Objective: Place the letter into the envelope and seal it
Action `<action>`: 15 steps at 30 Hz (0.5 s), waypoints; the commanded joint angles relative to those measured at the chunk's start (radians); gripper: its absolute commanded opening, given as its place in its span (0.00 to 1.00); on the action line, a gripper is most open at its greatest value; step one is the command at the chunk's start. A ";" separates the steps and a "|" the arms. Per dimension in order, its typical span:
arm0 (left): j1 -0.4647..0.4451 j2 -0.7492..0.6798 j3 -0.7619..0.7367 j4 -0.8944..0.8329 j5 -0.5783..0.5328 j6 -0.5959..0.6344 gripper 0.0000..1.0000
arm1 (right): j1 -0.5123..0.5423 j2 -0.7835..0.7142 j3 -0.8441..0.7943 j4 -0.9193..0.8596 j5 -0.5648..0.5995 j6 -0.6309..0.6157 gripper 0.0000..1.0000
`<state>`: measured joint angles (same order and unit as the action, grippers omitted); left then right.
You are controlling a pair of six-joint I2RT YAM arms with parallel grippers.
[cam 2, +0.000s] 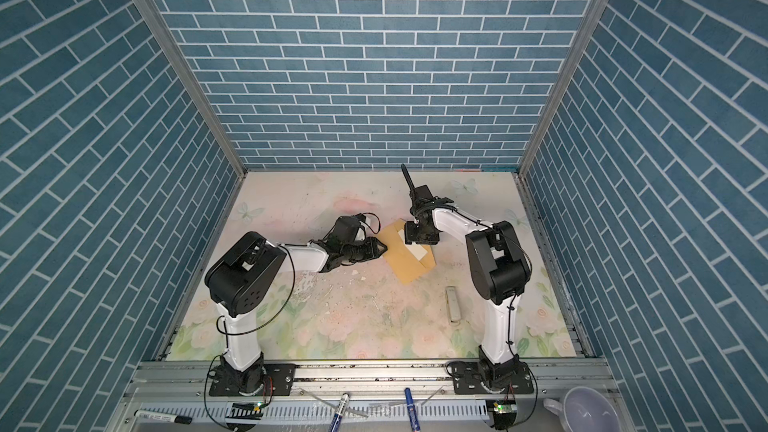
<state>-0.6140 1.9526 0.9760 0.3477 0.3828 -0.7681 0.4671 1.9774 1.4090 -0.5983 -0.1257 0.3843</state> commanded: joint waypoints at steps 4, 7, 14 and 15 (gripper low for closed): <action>-0.009 0.025 0.021 -0.023 0.007 0.007 0.39 | -0.004 0.041 0.012 -0.012 -0.035 -0.012 0.53; -0.009 0.027 0.023 -0.024 0.008 0.006 0.38 | -0.004 0.044 -0.004 0.002 -0.062 0.004 0.48; -0.012 0.042 0.029 -0.022 0.013 0.003 0.35 | -0.004 0.058 -0.019 0.015 -0.106 0.025 0.45; -0.012 0.043 0.030 -0.022 0.013 0.004 0.34 | -0.004 0.058 -0.022 0.018 -0.113 0.029 0.45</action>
<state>-0.6163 1.9659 0.9871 0.3481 0.3878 -0.7704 0.4652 2.0132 1.4071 -0.5827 -0.1997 0.3889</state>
